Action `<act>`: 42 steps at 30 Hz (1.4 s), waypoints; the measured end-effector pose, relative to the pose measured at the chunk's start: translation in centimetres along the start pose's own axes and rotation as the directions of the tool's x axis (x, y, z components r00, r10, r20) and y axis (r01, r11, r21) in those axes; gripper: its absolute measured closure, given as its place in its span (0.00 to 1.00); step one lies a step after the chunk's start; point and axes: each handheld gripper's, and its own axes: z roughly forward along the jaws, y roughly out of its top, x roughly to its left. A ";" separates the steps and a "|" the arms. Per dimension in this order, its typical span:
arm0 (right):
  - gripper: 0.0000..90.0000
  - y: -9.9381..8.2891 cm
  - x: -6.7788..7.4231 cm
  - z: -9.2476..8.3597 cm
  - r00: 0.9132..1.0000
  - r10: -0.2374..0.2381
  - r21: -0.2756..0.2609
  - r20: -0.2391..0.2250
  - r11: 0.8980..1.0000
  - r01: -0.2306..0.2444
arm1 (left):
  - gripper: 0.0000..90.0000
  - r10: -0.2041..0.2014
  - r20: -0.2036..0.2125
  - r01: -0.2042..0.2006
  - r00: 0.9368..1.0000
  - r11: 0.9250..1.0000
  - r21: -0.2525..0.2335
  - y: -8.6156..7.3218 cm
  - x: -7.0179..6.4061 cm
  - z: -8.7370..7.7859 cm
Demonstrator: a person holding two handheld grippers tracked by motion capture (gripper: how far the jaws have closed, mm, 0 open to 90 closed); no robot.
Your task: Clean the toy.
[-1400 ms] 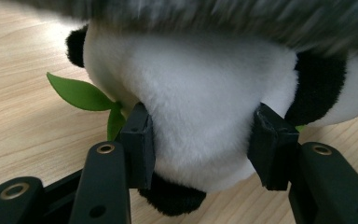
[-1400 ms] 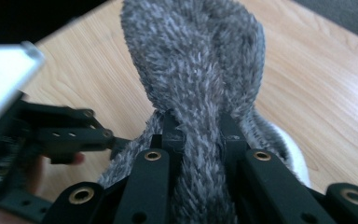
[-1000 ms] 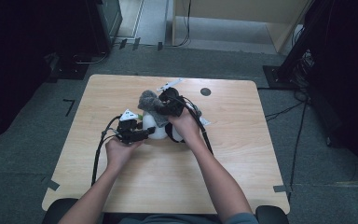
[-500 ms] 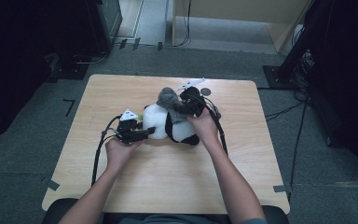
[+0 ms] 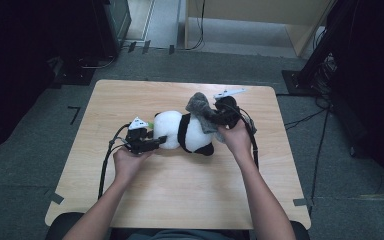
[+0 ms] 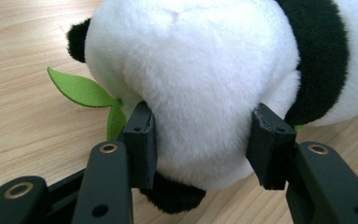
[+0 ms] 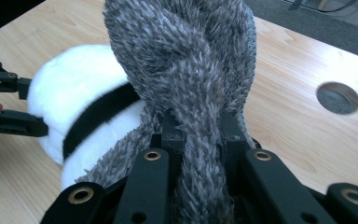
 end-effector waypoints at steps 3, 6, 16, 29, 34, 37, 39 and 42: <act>0.87 -0.9 -0.7 -0.5 1.000 0.022 -0.011 0.005 1.000 -0.022 | 0.56 0.007 -0.004 -0.007 1.000 1.000 0.003 0.0 -0.1 0.0; 0.87 -1.8 -1.3 -0.9 0.999 0.040 -0.015 0.017 0.999 -0.040 | 0.56 0.008 -0.004 -0.008 1.000 1.000 0.003 0.0 -0.1 0.0; 0.88 -5.1 -2.7 -0.4 0.991 0.131 0.007 0.023 0.991 -0.132 | 0.56 0.002 -0.001 -0.002 1.000 1.000 0.002 0.0 0.0 0.0; 0.88 -6.5 -3.8 0.7 0.982 0.188 0.065 0.024 0.980 -0.189 | 0.56 0.002 0.008 -0.002 1.000 1.000 -0.004 -0.2 0.2 0.0; 0.88 -5.9 -4.1 -0.6 0.983 0.184 0.038 0.027 0.982 -0.185 | 0.56 0.001 0.007 -0.001 1.000 1.000 -0.005 -0.2 0.2 0.0; 0.88 -5.5 -4.3 -1.3 0.983 0.184 0.018 0.028 0.983 -0.185 | 0.56 0.001 0.005 -0.001 1.000 1.000 -0.006 -0.2 0.2 0.0; 0.88 -5.1 -4.3 -1.8 0.984 0.179 0.005 0.023 0.984 -0.179 | 0.56 0.001 0.006 -0.001 1.000 1.000 -0.005 -0.2 0.2 0.0; 0.88 -4.0 -3.9 -2.8 0.986 0.164 -0.030 0.020 0.986 -0.164 | 0.56 0.001 0.005 -0.001 1.000 1.000 -0.006 -0.2 0.1 0.0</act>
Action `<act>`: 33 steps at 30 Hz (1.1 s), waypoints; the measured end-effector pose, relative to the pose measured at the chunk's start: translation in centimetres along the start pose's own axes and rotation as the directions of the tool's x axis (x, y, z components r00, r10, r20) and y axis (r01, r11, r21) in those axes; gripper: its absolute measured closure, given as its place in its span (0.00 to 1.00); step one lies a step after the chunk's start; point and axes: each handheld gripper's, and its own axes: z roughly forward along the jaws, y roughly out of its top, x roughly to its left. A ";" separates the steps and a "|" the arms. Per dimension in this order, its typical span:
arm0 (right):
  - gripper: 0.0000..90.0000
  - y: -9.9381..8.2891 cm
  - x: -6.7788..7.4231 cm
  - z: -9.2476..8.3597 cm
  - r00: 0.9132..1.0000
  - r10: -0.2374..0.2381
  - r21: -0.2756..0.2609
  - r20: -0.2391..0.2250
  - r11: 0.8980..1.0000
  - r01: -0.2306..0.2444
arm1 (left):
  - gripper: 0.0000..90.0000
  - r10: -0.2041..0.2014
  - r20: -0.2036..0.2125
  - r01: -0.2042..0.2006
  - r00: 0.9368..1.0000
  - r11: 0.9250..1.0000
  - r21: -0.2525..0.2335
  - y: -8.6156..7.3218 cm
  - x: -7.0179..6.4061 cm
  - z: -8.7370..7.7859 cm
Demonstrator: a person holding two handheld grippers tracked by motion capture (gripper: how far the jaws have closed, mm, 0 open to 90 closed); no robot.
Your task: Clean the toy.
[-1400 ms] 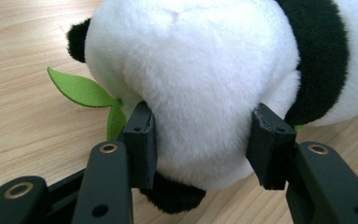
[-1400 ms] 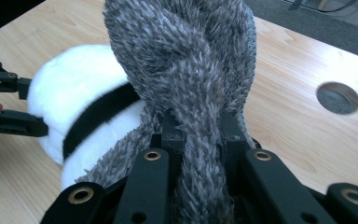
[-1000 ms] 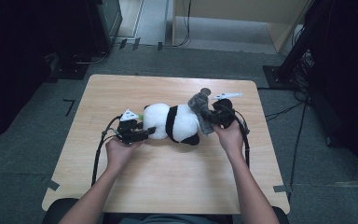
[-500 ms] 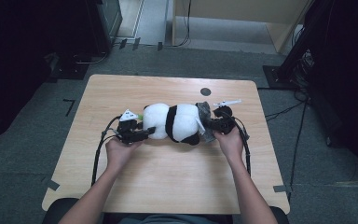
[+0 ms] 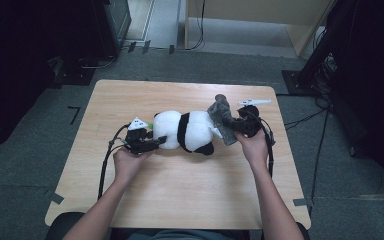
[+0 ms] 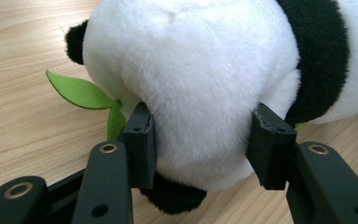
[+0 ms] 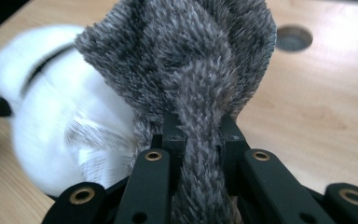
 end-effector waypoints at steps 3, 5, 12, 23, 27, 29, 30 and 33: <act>0.88 1.1 0.7 -0.8 1.000 -0.010 -0.024 -0.011 1.000 0.010 | 0.56 -0.002 0.000 0.002 1.000 1.000 -0.001 0.0 0.0 0.0; 0.88 1.9 1.5 -1.1 0.999 -0.032 -0.036 -0.015 0.999 0.031 | 0.56 0.005 -0.002 -0.005 1.000 1.000 0.001 0.0 0.0 0.0; 0.88 4.3 4.6 -0.4 0.992 -0.120 -0.025 -0.032 0.993 0.119 | 0.56 0.001 -0.002 -0.001 1.000 1.000 -0.004 0.0 -0.1 0.0; 0.88 6.9 9.6 3.2 0.972 -0.217 0.012 -0.090 0.976 0.219 | 0.56 0.014 -0.013 -0.015 1.000 1.000 -0.010 0.1 -0.2 -0.1; 0.88 7.6 11.6 5.2 0.962 -0.249 0.041 -0.115 0.966 0.255 | 0.56 0.013 -0.012 -0.013 1.000 1.000 -0.013 0.1 -0.2 -0.1; 0.88 7.9 12.5 6.2 0.958 -0.259 0.049 -0.127 0.962 0.267 | 0.56 0.013 -0.012 -0.013 1.000 1.000 -0.013 0.1 -0.2 -0.1; 0.88 8.0 12.9 6.6 0.957 -0.260 0.054 -0.130 0.962 0.269 | 0.56 0.014 -0.011 -0.014 1.000 1.000 -0.011 0.1 -0.2 -0.1; 0.88 8.3 14.1 8.0 0.953 -0.266 0.067 -0.142 0.958 0.278 | 0.56 0.010 -0.012 -0.011 1.000 1.000 -0.012 0.1 -0.2 -0.1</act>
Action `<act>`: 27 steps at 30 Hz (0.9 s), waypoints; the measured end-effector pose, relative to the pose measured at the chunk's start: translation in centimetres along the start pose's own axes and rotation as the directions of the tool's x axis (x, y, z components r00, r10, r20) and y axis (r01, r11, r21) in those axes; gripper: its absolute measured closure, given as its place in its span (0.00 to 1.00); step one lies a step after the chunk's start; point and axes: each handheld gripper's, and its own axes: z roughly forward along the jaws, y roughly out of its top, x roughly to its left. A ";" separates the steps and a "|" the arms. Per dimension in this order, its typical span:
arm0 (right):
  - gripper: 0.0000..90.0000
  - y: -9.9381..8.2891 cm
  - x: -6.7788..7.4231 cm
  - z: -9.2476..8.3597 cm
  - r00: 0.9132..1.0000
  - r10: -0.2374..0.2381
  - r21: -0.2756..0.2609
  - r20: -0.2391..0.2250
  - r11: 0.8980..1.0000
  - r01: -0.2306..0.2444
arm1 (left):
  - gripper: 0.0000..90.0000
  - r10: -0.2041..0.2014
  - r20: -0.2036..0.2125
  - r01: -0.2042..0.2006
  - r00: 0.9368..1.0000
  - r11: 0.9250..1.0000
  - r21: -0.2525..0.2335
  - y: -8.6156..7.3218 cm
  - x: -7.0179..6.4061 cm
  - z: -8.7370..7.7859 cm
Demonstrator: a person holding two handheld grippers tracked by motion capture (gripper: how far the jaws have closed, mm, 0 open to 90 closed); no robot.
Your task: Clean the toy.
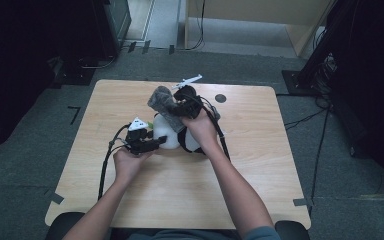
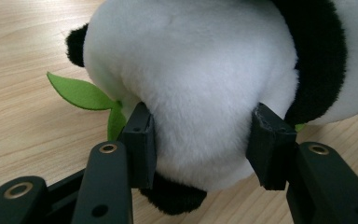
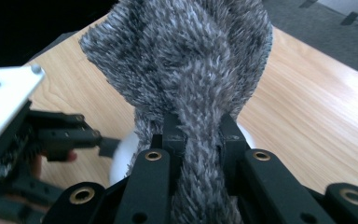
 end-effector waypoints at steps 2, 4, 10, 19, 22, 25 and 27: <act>0.88 0.3 0.5 0.9 1.000 -0.005 0.008 -0.008 1.000 0.005 | 0.56 -0.002 0.002 0.002 1.000 1.000 -0.001 0.0 0.0 0.0; 0.88 0.4 0.9 2.0 1.000 -0.005 0.024 -0.017 1.000 0.005 | 0.55 -0.003 0.004 0.003 1.000 1.000 -0.001 0.0 0.0 0.0; 0.88 -0.2 1.4 4.5 1.000 -0.016 0.081 -0.019 0.997 0.018 | 0.56 -0.011 0.007 0.011 1.000 1.000 0.011 0.0 0.2 0.0; 0.87 -1.2 0.2 3.6 1.000 -0.003 0.066 -0.008 0.998 0.003 | 0.56 -0.008 0.009 0.008 1.000 1.000 0.011 0.0 0.0 0.0; 0.87 -1.8 -0.4 2.7 1.000 0.004 0.057 0.014 0.998 -0.005 | 0.56 -0.004 0.009 0.004 1.000 1.000 0.014 0.0 0.1 0.0; 0.87 -2.3 -1.1 1.7 0.999 0.000 0.064 0.044 0.998 -0.003 | 0.56 -0.005 0.010 0.005 1.000 1.000 0.015 0.0 0.1 0.0; 0.87 -2.7 -1.9 1.0 0.998 0.011 0.062 0.060 0.998 -0.014 | 0.56 -0.004 0.009 0.004 1.000 1.000 0.013 0.0 0.1 0.0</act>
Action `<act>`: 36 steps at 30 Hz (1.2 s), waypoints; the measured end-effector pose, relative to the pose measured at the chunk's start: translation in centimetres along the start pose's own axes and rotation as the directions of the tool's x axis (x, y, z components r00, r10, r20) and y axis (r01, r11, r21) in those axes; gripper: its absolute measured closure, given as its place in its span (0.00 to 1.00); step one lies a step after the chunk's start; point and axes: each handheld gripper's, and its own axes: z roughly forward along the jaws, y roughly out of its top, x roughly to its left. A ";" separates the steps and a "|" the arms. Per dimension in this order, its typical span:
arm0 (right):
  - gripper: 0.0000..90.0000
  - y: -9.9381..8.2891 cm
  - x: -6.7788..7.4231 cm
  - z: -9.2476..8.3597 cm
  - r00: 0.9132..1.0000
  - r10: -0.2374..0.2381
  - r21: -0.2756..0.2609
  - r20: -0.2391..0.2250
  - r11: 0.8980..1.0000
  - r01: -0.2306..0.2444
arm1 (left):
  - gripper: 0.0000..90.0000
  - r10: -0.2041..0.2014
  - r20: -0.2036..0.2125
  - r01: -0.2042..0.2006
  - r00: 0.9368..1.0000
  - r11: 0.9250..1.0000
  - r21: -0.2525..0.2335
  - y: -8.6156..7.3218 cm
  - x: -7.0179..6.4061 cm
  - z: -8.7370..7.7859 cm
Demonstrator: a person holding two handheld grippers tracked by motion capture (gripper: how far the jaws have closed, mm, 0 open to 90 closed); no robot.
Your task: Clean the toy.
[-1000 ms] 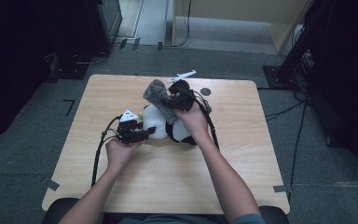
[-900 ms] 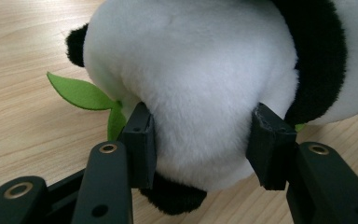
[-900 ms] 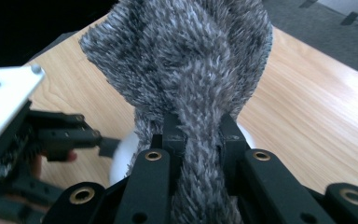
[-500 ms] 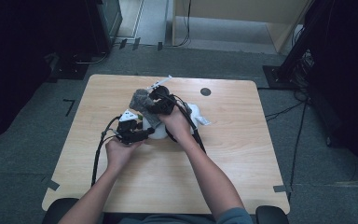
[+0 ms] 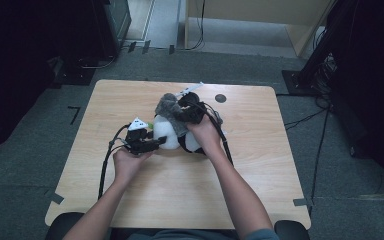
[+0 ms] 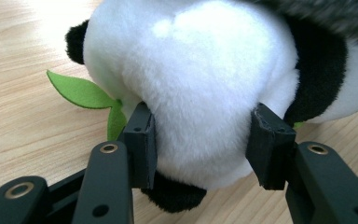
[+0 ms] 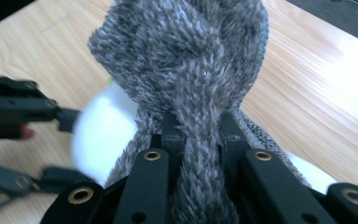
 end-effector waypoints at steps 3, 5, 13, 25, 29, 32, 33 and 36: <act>0.87 -0.8 -1.3 -1.2 1.000 0.025 -0.018 0.002 1.000 -0.025 | 0.56 0.000 0.001 0.000 1.000 1.000 -0.002 0.0 0.0 0.0; 0.87 -1.3 -2.0 -2.0 0.999 0.045 -0.031 0.003 0.999 -0.045 | 0.56 0.000 0.001 0.000 1.000 1.000 -0.002 0.0 0.0 0.0; 0.87 -3.0 -4.0 -4.6 0.996 0.083 -0.064 0.037 0.995 -0.081 | 0.56 -0.001 0.002 0.001 1.000 1.000 -0.004 0.0 0.0 0.0; 0.87 -6.6 -6.8 -6.6 0.983 0.172 -0.103 0.062 0.981 -0.165 | 0.56 -0.001 0.006 0.001 1.000 1.000 -0.007 0.0 0.1 0.0; 0.87 -8.2 -7.7 -6.5 0.974 0.211 -0.092 0.077 0.975 -0.204 | 0.56 -0.004 0.007 0.004 1.000 1.000 -0.009 -0.1 0.1 0.0; 0.88 -9.2 -8.1 -6.3 0.969 0.236 -0.088 0.072 0.969 -0.230 | 0.56 -0.004 0.007 0.004 1.000 1.000 -0.009 -0.1 0.1 0.0; 0.88 -9.4 -8.1 -6.2 0.967 0.245 -0.082 0.071 0.967 -0.239 | 0.56 -0.004 0.007 0.004 1.000 1.000 -0.011 -0.1 0.1 0.1; 0.88 -9.9 -8.3 -6.1 0.967 0.246 -0.086 0.066 0.967 -0.240 | 0.56 -0.003 0.006 0.003 1.000 1.000 -0.008 -0.1 0.1 0.0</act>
